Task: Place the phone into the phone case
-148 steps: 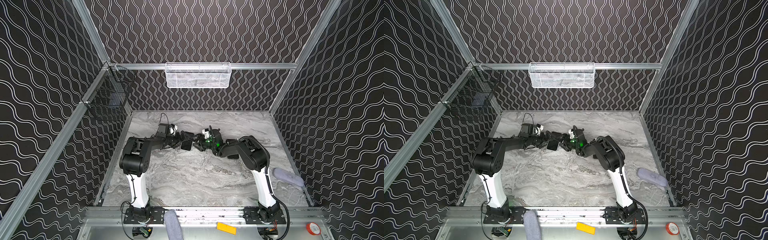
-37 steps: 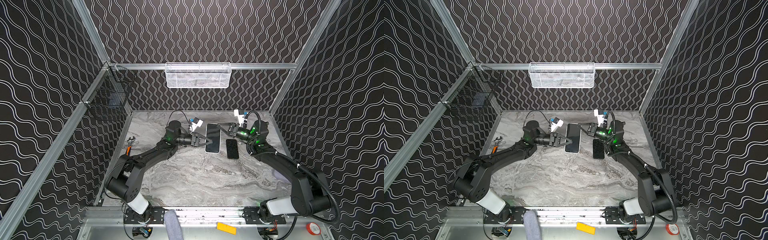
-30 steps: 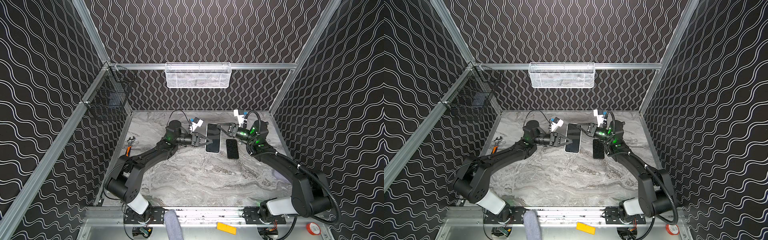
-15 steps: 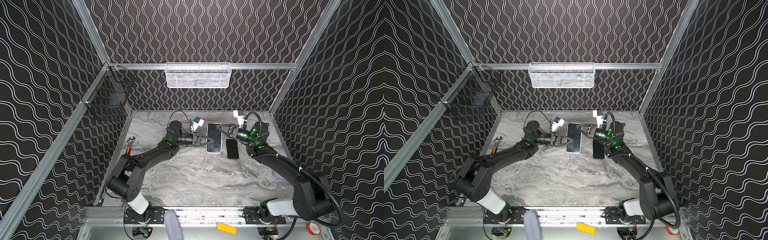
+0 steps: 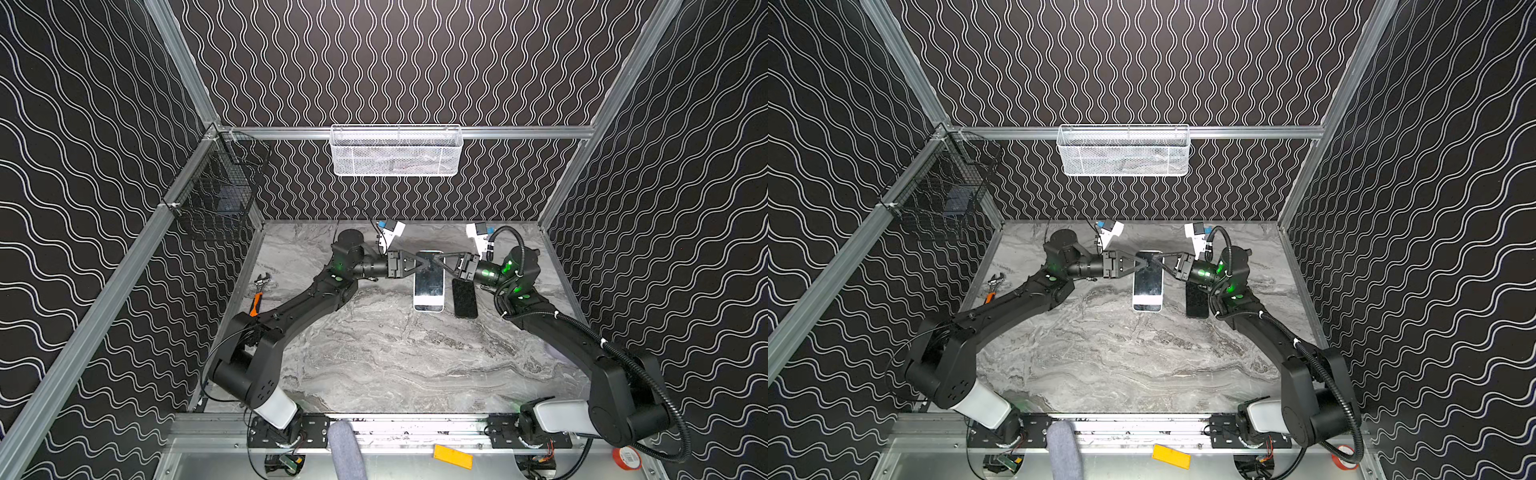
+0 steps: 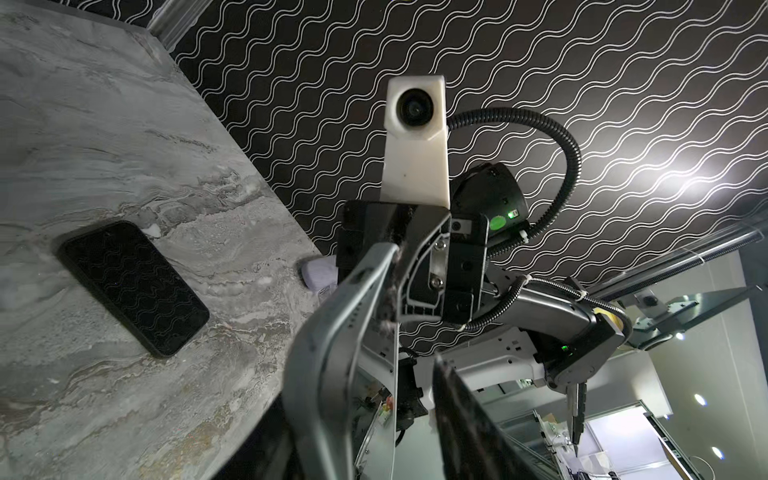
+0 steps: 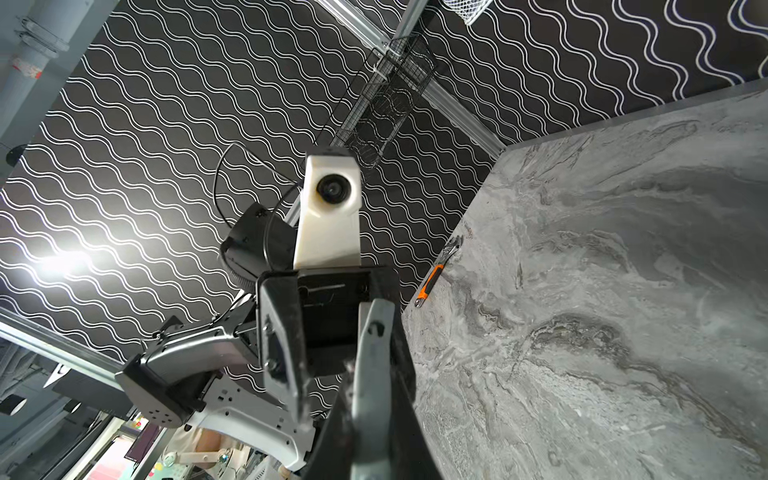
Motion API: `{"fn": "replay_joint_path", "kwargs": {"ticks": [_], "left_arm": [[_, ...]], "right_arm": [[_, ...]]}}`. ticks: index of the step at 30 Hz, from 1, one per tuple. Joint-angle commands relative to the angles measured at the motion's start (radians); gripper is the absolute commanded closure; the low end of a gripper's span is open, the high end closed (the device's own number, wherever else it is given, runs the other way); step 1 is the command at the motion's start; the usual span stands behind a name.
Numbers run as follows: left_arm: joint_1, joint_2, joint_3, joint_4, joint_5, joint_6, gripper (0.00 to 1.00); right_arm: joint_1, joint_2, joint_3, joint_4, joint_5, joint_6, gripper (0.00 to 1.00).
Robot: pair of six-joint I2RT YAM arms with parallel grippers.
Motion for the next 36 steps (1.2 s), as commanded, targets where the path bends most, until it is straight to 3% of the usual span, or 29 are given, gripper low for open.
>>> {"fn": "replay_joint_path", "kwargs": {"ticks": [1,7,14,15,16,17,20,25,28,36], "left_arm": [[0.006,0.007,0.025,0.036,-0.022,0.022,0.67],[0.014,0.031,0.05,0.023,-0.036,0.033,0.98],[0.02,0.011,0.043,-0.074,-0.078,0.1,1.0],[0.027,0.0,0.036,-0.112,-0.096,0.118,0.84],[0.033,-0.015,0.02,-0.126,-0.114,0.127,0.51],[0.045,-0.034,0.0,-0.149,-0.136,0.142,0.34],[0.091,-0.104,-0.059,-0.244,-0.216,0.192,0.03],[0.18,-0.251,-0.112,-0.504,-0.44,0.289,0.02],[0.196,-0.299,-0.103,-0.608,-0.509,0.363,0.02],[0.206,-0.307,-0.096,-0.671,-0.511,0.397,0.02]], "right_arm": [[0.001,-0.008,-0.011,0.018,-0.013,0.009,1.0],[0.002,-0.004,-0.017,0.014,-0.009,0.01,1.0],[0.002,-0.009,-0.017,-0.053,0.031,-0.033,1.0],[0.002,-0.011,-0.019,-0.063,0.039,-0.037,1.0],[0.001,-0.013,-0.02,-0.076,0.052,-0.039,1.0],[0.001,-0.016,-0.022,-0.107,0.071,-0.049,1.0],[0.003,-0.03,-0.023,-0.24,0.134,-0.113,1.0],[0.007,-0.001,-0.045,-0.401,0.194,-0.212,1.0],[0.015,0.066,-0.038,-0.452,0.227,-0.256,1.0],[0.087,0.35,0.139,-0.546,0.31,-0.338,1.0]]}}
